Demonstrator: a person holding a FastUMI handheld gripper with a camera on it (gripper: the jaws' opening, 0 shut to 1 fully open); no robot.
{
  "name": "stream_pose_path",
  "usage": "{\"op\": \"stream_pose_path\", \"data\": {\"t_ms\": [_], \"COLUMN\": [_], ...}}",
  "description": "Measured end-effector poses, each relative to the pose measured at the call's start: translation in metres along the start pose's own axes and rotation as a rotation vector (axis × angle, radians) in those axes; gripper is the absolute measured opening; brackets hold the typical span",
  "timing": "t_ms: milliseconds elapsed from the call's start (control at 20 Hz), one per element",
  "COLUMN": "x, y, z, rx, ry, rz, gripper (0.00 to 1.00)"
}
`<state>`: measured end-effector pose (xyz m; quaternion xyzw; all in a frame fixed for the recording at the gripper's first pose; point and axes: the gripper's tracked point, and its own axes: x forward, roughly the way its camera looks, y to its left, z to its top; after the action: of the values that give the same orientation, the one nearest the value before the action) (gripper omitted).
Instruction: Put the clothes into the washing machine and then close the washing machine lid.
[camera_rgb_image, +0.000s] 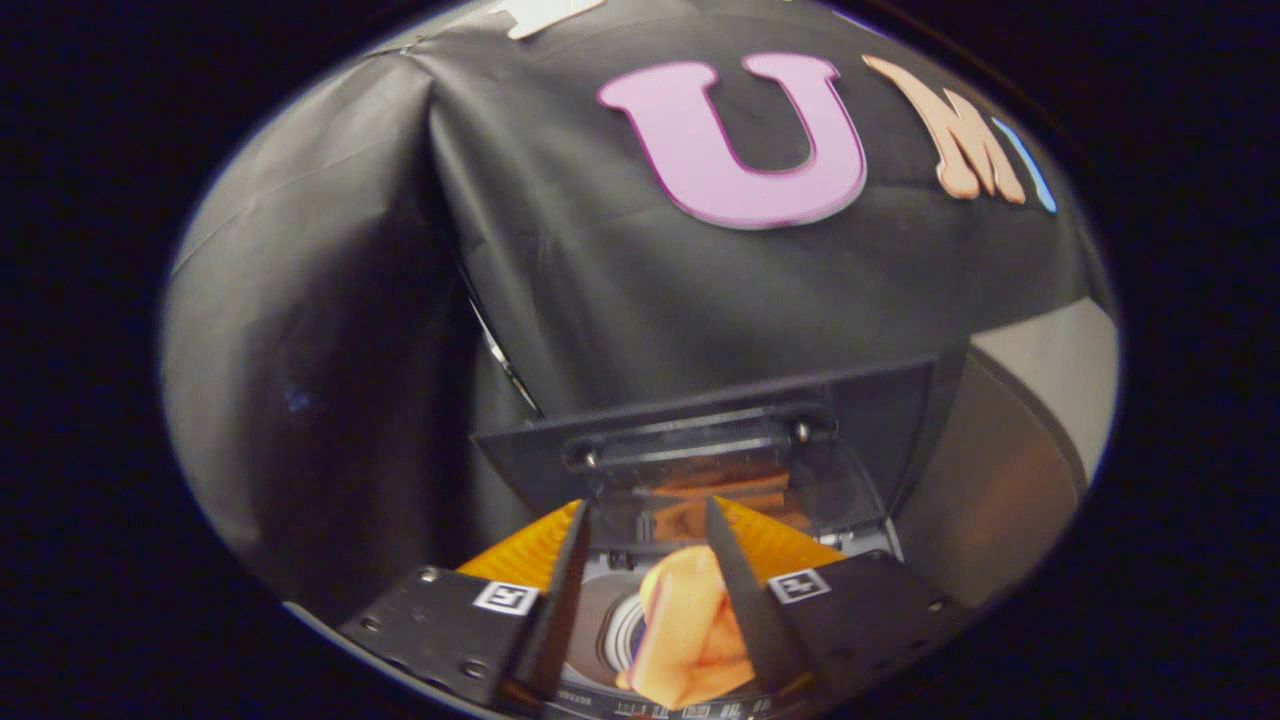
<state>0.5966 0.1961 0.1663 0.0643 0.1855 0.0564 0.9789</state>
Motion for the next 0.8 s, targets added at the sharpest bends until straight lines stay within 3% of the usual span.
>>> {"op": "stream_pose_path", "data": {"t_ms": [100, 300, 800], "x": [0.000, 0.012, 0.011], "y": [0.008, 0.011, 0.006], "z": [0.029, 0.045, 0.047], "rx": [-0.078, -0.103, -0.045], "ry": [-0.094, -0.104, -0.087], "rz": [0.006, -0.018, -0.093], "gripper": [0.83, 0.95, 0.95]}}
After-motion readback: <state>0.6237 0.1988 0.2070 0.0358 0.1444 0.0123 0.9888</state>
